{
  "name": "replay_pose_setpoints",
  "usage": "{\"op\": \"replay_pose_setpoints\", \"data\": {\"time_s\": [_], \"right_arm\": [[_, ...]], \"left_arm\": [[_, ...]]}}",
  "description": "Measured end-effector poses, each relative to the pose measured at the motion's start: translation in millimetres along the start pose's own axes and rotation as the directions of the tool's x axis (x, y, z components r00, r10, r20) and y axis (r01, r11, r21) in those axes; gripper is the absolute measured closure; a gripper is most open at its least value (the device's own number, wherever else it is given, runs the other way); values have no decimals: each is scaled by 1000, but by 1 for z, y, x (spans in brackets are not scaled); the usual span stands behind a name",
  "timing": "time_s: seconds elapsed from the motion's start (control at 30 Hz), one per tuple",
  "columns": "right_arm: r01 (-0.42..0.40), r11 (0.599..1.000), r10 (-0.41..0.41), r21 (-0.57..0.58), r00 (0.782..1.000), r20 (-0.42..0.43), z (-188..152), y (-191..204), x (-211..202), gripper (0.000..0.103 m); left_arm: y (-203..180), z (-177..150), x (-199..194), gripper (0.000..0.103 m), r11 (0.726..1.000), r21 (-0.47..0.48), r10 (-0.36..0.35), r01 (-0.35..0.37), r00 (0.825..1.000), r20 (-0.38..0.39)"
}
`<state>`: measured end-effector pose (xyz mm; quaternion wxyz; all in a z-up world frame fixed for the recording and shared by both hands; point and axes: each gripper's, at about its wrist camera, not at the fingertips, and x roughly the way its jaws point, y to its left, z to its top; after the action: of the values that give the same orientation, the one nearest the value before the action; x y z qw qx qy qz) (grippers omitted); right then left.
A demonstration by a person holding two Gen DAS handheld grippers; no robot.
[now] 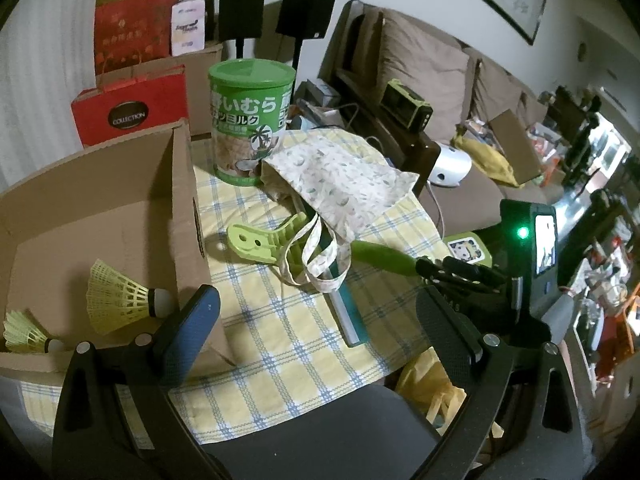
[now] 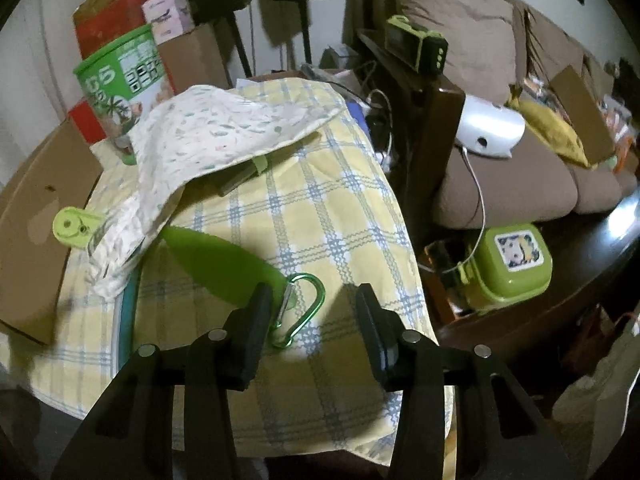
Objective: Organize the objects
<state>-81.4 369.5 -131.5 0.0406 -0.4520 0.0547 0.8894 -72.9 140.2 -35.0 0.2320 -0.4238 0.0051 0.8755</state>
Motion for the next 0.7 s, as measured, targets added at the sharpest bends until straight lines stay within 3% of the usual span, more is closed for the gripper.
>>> {"op": "replay_pose_setpoints", "data": {"time_s": [0.1,0.23,0.43,0.7], "right_arm": [[-24,1000,24,-12,1000,-3,-1,2,-1,80],[-68,998,68,7,998,-11,-2,-1,-1,86],[-177,979,178,105,984,-5,-3,-20,-5,91],[-186,974,187,129,982,5,-6,-29,-11,95]], "left_arm": [[1,0,0,5,1000,-4,1,-1,1000,0],[2,1,-1,5,1000,-7,-1,1,1000,4],[6,2,0,5,1000,-20,-11,11,1000,1],[7,3,-1,5,999,-27,-17,17,1000,0]]}}
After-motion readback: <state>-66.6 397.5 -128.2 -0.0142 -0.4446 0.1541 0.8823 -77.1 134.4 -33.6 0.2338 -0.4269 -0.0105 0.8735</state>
